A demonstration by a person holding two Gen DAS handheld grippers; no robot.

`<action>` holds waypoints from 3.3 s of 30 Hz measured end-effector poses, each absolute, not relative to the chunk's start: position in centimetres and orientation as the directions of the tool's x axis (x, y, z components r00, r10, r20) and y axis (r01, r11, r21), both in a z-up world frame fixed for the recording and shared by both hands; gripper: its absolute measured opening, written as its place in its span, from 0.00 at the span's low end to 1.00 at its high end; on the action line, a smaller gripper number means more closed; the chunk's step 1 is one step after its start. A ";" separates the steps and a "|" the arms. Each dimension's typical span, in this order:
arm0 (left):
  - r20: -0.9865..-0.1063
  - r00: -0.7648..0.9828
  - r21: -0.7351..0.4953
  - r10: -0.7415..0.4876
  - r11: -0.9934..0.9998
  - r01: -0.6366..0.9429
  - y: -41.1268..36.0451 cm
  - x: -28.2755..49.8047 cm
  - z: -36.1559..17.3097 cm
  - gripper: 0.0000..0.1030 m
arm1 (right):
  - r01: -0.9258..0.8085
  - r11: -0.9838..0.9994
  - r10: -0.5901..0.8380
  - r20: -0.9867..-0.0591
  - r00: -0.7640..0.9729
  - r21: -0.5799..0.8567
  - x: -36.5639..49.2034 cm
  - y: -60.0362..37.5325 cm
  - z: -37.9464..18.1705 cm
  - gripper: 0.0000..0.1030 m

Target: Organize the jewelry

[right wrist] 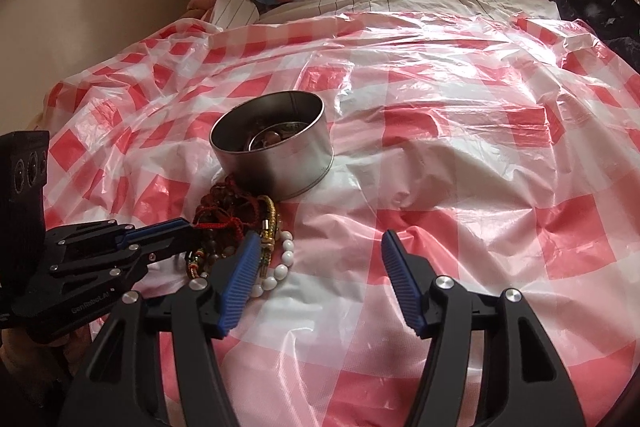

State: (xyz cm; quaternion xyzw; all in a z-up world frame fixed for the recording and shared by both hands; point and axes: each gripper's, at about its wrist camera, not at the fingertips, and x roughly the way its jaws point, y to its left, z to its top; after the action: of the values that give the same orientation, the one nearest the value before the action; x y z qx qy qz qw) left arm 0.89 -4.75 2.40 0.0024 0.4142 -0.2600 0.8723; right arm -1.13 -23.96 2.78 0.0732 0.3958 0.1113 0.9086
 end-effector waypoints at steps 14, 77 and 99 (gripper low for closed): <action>-0.700 0.547 -0.226 -0.460 0.869 0.440 -3.5 0.4 3.6 0.09 | -0.208 0.940 0.340 -0.717 0.609 0.269 1.5 -21.7 1.7 0.17; -0.483 0.715 -0.277 -0.505 0.863 0.423 -5.1 3.2 11.0 0.09 | -0.364 0.822 0.521 -0.319 0.792 0.438 2.0 -24.2 10.4 0.05; -0.678 0.638 -0.164 -0.365 0.922 0.352 -4.5 3.5 5.7 0.44 | -0.212 0.884 0.425 -0.527 0.736 0.417 4.9 -24.9 6.0 0.45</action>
State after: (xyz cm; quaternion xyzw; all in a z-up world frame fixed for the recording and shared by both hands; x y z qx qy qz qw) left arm 3.53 -4.51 5.74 -0.0085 0.3765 -0.1979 0.9050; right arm 4.85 -24.87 5.98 0.1667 0.3194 0.1739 0.9165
